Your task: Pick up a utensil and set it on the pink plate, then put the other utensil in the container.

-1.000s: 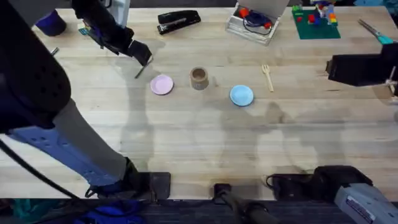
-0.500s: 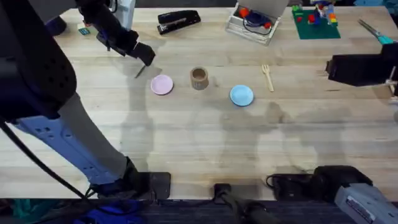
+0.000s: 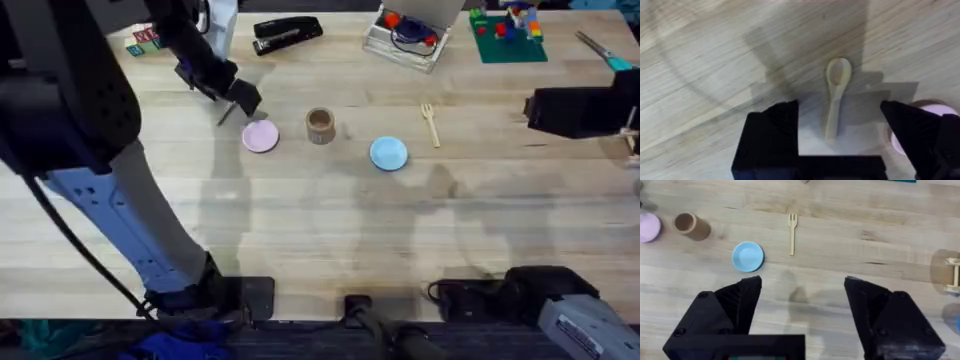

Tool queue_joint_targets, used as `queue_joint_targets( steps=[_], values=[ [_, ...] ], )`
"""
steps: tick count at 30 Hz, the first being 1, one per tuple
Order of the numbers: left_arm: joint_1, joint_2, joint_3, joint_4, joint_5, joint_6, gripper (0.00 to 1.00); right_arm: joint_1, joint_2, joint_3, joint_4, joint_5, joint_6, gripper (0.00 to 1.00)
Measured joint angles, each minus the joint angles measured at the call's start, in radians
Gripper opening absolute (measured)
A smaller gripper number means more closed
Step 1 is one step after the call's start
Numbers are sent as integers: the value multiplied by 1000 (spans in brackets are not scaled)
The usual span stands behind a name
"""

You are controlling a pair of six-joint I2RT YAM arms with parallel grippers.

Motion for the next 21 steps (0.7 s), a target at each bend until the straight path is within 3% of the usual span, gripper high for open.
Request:
queue_joint_targets(
  steps=[21],
  values=[
    [1,8,2,11,-5,0,993,0,0,0,0,0,0,996]
  ],
)
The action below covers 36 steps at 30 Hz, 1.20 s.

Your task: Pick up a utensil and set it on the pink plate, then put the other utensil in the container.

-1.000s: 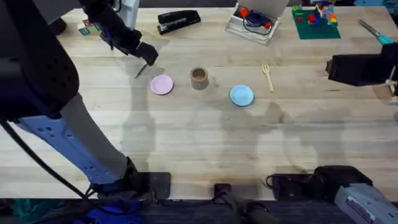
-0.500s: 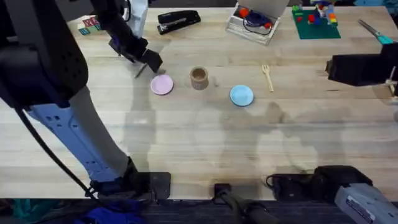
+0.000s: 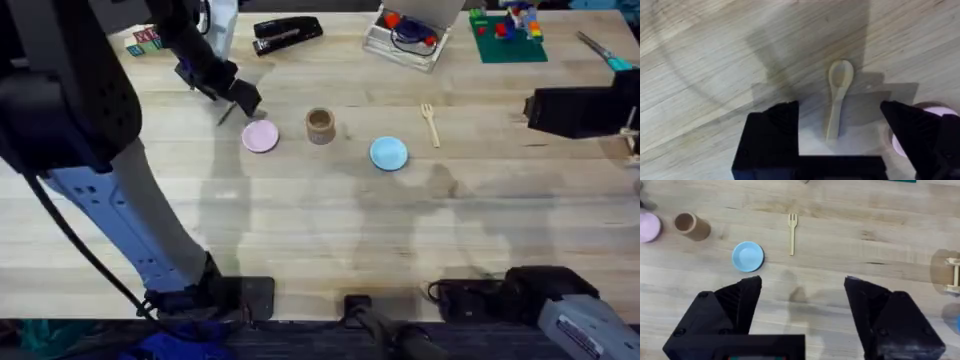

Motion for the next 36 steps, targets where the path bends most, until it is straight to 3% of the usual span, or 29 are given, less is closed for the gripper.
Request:
queue_joint_targets(
  steps=[5,7,11,14,15,23,32,36],
  values=[
    [0,1,0,-4,0,0,994,0,0,0,0,0,0,995],
    [0,1,2,-6,-3,1,950,0,0,0,0,0,0,996],
    [2,3,3,-16,-7,-3,572,0,0,0,0,0,0,995],
    [3,3,3,-18,-7,0,123,0,0,0,0,0,0,997],
    [3,3,4,-20,-7,2,72,0,0,0,0,0,0,996],
    [3,4,12,-36,-7,-2,46,0,0,0,0,0,0,995],
    [3,11,132,-186,3,-36,41,0,0,0,0,0,0,996],
    [3,-29,136,-250,5,-58,42,0,0,0,0,0,0,996]
  ],
)
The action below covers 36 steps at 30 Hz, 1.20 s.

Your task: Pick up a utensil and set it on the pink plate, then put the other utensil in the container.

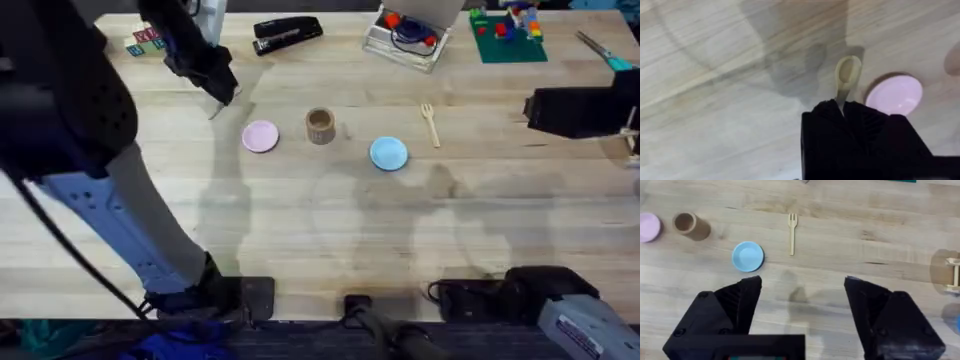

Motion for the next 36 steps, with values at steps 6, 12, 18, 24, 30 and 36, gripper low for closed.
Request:
queue_joint_targets(
  steps=[6,12,18,24,30,36],
  values=[
    [-3,-104,0,-89,11,-41,43,0,0,0,0,0,0,996],
    [-26,-126,3,-133,40,-75,43,0,0,0,0,0,0,996],
    [-61,-126,3,-161,55,-101,43,0,0,0,0,0,0,995],
    [-95,-126,3,-186,58,-127,43,0,0,0,0,0,0,995],
    [-114,-145,-59,-141,63,-153,43,0,0,0,0,0,0,996],
    [-115,-262,-231,-38,64,-183,43,0,0,0,0,0,0,996]
  ],
)
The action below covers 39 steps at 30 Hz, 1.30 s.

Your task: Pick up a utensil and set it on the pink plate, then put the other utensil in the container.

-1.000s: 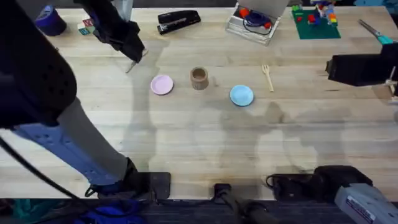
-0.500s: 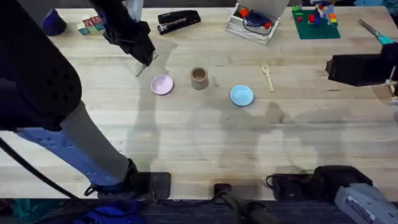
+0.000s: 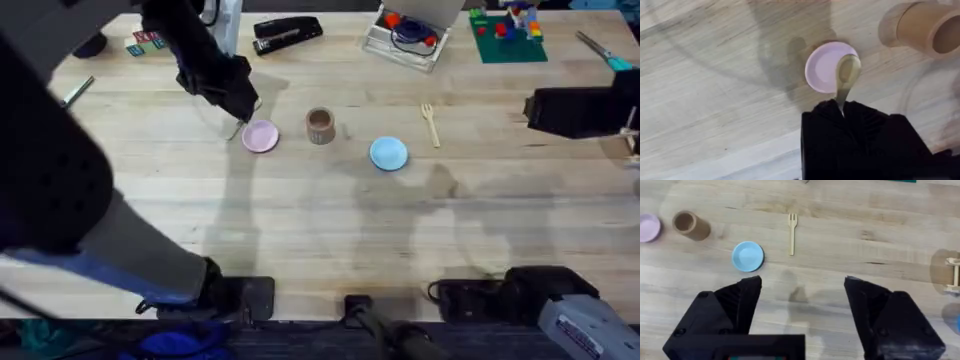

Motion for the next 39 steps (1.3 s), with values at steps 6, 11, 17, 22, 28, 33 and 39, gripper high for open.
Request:
queue_joint_targets(
  steps=[6,11,17,22,28,33,39],
  values=[
    [0,-54,-35,21,-1,-42,42,0,0,0,0,0,0,996],
    [-16,-54,-41,51,-17,-77,42,0,0,0,0,0,0,996],
    [-54,-54,-118,158,-25,-131,43,0,0,0,0,0,0,996],
    [-59,-53,-204,191,-36,-157,43,0,0,0,0,0,0,996],
    [-59,-54,-205,226,-40,-165,264,0,0,0,0,0,0,996],
    [-59,-53,-205,250,-40,-165,331,0,0,0,0,0,0,996],
    [-59,-53,-205,250,-40,-165,331,0,0,0,0,0,0,996]
  ],
)
